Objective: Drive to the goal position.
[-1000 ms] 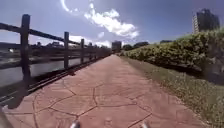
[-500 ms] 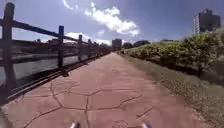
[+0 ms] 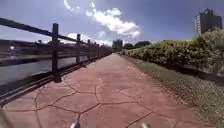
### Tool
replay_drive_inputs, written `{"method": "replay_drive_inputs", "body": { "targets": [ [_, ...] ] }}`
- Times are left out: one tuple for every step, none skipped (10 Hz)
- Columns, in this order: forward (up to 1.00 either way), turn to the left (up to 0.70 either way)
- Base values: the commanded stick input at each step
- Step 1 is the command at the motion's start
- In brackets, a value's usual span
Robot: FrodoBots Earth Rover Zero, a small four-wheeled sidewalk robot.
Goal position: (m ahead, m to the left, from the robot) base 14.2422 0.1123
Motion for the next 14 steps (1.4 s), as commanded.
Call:
{"method": "replay_drive_inputs", "body": {
  "targets": [
    [0.85,-0.34],
    [0.85,-0.13],
    [0.85,0.00],
    [0.85,0.00],
    [0.85,0.00],
    [0.85,0.00],
    [0.85,0.00],
    [0.85,0.00],
    [0.85,0.00],
    [0.85,0.00],
    [0.85,-0.02],
    [0.85,-0.22],
    [0.85,-0.34],
    [0.85,-0.19]
  ]
}}
